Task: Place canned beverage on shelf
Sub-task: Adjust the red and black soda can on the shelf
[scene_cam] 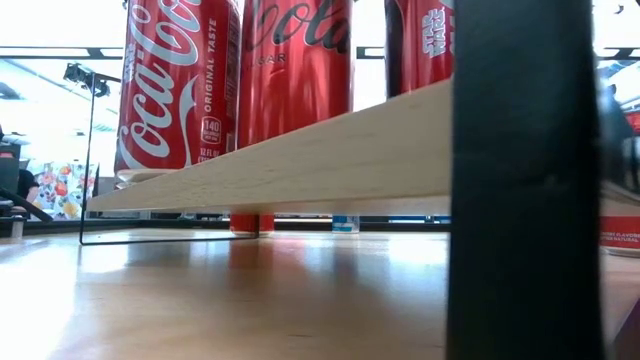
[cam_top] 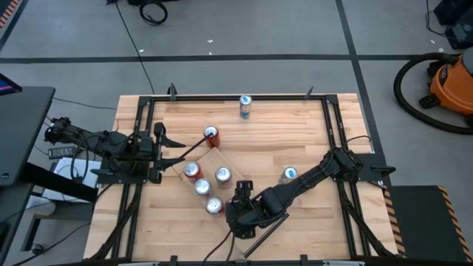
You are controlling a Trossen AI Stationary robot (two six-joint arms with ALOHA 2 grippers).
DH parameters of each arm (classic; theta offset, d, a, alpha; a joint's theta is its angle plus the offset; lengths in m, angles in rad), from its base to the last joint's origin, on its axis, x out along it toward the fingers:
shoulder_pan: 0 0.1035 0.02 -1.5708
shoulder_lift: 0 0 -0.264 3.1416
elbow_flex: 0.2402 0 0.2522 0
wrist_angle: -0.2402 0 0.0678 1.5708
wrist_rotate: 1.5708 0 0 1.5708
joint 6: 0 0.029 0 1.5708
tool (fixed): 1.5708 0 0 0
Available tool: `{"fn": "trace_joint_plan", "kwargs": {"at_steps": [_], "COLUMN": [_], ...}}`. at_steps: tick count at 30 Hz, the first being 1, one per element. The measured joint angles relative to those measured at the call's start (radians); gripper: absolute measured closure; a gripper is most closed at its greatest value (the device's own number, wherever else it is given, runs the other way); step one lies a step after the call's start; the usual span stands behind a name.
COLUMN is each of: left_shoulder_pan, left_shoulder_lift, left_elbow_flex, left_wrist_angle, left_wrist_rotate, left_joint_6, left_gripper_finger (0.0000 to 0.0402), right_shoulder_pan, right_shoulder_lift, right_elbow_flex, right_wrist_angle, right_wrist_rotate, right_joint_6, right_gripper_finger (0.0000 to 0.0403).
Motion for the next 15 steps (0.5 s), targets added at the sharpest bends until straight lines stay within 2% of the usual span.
{"fn": "trace_joint_plan", "kwargs": {"at_steps": [15], "left_shoulder_pan": [0.0], "left_shoulder_lift": [0.0], "left_elbow_flex": [0.0], "left_wrist_angle": [0.0], "left_wrist_rotate": [0.0], "left_joint_6": [0.0], "left_gripper_finger": [0.0191], "right_shoulder_pan": [-0.006], "right_shoulder_lift": [0.0], "right_elbow_flex": [0.0], "right_wrist_angle": [-0.019], "right_wrist_rotate": [0.0], "right_joint_6": [0.008], "right_gripper_finger": [0.0072]}}
